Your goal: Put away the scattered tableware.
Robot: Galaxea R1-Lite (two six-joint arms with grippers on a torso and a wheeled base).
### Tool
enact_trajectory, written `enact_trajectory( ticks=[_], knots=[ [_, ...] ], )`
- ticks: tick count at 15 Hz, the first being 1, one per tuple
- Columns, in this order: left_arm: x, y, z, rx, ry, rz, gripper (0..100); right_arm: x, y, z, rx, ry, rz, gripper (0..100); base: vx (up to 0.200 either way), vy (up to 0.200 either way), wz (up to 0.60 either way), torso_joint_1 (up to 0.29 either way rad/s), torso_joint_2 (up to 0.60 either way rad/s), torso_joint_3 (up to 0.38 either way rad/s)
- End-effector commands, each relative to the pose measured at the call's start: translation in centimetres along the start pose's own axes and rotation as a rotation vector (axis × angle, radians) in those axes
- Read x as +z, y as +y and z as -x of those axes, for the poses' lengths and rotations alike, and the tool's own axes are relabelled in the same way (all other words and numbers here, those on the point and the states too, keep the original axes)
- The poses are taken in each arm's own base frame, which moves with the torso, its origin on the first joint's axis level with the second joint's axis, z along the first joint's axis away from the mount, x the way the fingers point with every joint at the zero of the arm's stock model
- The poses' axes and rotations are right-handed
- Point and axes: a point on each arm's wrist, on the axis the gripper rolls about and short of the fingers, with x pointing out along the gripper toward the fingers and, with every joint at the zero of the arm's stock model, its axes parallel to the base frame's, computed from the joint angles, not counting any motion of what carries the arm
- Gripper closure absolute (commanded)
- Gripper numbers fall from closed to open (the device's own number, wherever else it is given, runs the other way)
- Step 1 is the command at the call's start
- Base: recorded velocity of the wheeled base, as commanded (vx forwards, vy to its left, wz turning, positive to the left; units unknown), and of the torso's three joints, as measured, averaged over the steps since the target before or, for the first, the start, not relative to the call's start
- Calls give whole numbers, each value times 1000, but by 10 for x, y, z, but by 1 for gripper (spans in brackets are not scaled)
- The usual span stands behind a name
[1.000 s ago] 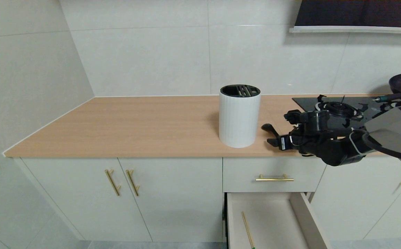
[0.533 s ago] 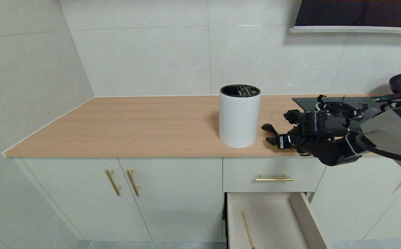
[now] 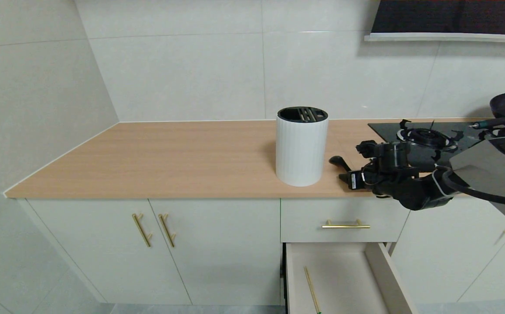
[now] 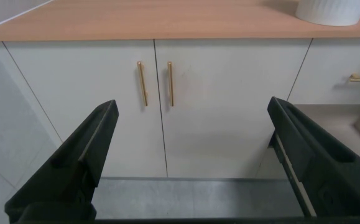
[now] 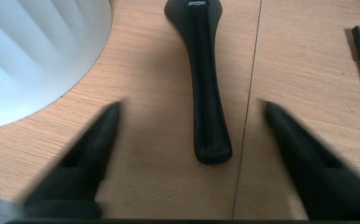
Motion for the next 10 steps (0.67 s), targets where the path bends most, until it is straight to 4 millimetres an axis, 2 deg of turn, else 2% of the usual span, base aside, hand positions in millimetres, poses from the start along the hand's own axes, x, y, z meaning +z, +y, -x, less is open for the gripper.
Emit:
enact_trajectory(
  ticks=[1,6,10],
  knots=[
    [0,0,0,1,2,0,0,-2,0,-2,2,5,1,100,0,0,0,0,0,0],
    [0,0,0,1,2,0,0,-2,0,-2,-1,4,0,100,0,0,0,0,0,0],
    [0,0,0,1,2,0,0,12,-1,8,-6,-28,-15,100,0,0,0,0,0,0]
  ],
)
